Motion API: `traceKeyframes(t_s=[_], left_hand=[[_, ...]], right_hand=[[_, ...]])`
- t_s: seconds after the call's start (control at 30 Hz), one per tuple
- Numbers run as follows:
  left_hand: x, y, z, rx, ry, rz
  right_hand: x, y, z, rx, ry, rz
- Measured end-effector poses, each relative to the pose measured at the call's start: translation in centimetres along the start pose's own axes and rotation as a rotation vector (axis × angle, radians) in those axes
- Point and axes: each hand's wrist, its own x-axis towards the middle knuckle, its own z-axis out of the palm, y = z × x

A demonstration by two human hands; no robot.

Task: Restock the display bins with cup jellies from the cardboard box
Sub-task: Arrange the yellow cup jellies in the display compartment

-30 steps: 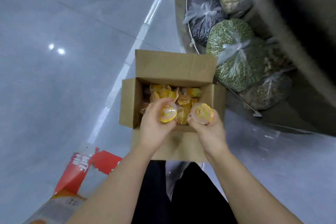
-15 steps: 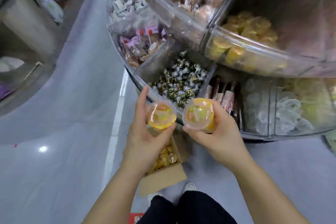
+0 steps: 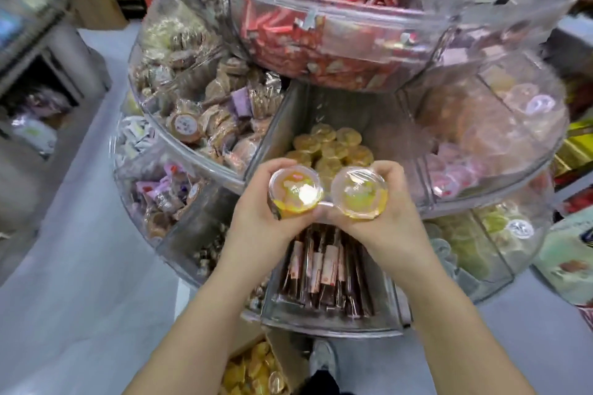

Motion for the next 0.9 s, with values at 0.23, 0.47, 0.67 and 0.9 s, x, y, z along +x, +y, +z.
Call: traceKeyframes(t_s=[0.23,0.47,0.67,0.9], left_hand=[[11.5,-1.2,4.4,0.04,0.026,-0.128],[18.2,-5.1,7.3,0.156,0.012,-0.242],[20.7,-8.4,8.9,0.168,0.102,-0.293],[20.9,-9.7,8.8,0.309,0.115,-0.351]], right_hand=[[10.8,2.7,-2.2,0.142,-0.069,0.105],[16.1,7.6,-2.4,-0.094,0.022,0.401],[18.9,8.9,-0.5,0.032,0.235,0.461],[19.1,9.7,-0.3,-0.304,0.113,0.476]])
